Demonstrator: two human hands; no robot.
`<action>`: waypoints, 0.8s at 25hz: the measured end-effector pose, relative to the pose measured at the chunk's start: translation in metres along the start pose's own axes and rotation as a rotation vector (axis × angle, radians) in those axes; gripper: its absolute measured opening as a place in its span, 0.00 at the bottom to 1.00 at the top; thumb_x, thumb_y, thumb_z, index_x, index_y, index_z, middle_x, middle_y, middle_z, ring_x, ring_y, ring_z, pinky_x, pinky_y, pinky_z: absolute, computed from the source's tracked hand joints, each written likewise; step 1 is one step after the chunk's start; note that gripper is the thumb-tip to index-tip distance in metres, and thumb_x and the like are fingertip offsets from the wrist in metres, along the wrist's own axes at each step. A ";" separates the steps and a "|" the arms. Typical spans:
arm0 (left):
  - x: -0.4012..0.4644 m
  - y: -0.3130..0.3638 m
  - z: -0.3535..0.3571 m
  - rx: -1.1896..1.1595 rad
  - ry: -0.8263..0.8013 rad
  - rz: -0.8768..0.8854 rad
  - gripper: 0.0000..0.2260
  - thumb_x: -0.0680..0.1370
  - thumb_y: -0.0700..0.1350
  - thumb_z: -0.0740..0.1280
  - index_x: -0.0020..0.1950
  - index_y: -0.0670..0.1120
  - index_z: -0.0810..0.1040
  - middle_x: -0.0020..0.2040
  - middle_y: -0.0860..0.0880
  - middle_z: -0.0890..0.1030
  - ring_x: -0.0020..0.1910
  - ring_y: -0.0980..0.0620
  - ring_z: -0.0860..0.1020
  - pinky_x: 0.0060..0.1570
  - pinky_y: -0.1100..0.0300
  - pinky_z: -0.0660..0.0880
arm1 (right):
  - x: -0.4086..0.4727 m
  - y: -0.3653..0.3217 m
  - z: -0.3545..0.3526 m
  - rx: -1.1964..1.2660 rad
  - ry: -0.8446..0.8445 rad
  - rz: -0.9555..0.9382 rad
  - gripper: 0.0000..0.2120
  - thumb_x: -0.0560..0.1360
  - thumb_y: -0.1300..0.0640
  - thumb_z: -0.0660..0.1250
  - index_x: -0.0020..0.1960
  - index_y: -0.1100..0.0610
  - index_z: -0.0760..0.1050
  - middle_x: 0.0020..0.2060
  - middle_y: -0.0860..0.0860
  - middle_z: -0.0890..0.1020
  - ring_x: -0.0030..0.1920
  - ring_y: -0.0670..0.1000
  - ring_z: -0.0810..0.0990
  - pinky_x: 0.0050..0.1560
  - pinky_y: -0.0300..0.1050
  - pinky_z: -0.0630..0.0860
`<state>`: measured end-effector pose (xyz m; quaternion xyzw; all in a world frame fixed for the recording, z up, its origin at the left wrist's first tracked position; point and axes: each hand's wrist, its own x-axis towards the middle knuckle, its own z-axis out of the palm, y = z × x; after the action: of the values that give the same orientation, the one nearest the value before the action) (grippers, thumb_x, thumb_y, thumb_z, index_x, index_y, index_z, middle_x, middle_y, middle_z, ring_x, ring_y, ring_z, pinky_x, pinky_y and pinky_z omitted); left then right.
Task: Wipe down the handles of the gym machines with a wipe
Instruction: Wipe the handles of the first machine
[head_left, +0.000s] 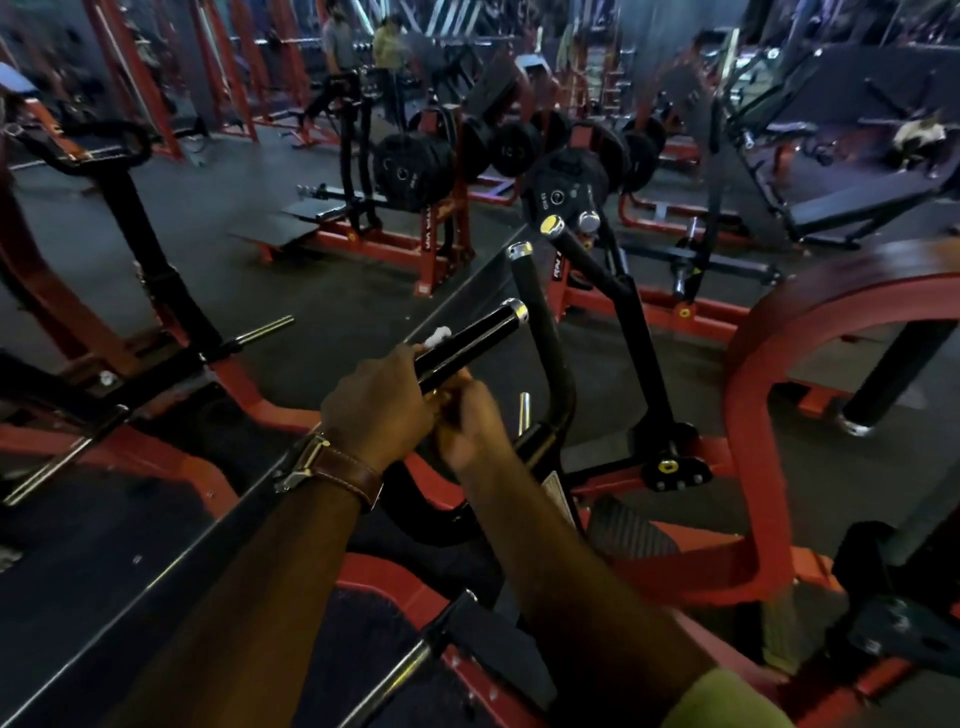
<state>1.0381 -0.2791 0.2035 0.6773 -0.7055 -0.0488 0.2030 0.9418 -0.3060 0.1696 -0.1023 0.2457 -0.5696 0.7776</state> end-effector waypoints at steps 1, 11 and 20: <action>-0.002 0.001 0.000 -0.003 0.008 -0.009 0.19 0.77 0.58 0.64 0.62 0.48 0.73 0.49 0.45 0.79 0.51 0.37 0.80 0.45 0.50 0.74 | -0.004 -0.001 -0.003 -0.034 -0.002 0.016 0.15 0.83 0.61 0.59 0.44 0.60 0.82 0.36 0.52 0.84 0.34 0.46 0.84 0.34 0.38 0.80; -0.002 -0.001 0.008 -0.091 0.090 -0.188 0.11 0.71 0.48 0.73 0.50 0.44 0.79 0.44 0.43 0.81 0.43 0.42 0.80 0.38 0.57 0.70 | -0.007 0.025 -0.018 -0.061 0.001 0.007 0.06 0.77 0.63 0.62 0.49 0.56 0.77 0.39 0.55 0.78 0.38 0.51 0.76 0.44 0.47 0.73; -0.007 0.006 0.013 0.102 0.204 -0.198 0.10 0.77 0.48 0.67 0.54 0.44 0.77 0.49 0.39 0.81 0.48 0.35 0.81 0.44 0.50 0.77 | 0.000 -0.032 -0.018 -1.401 -0.168 -1.363 0.08 0.74 0.67 0.69 0.50 0.60 0.84 0.45 0.53 0.83 0.47 0.52 0.80 0.50 0.46 0.76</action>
<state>1.0281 -0.2750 0.1920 0.7546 -0.6123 0.0367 0.2332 0.9057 -0.3141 0.1683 -0.7008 0.3605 -0.6126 0.0604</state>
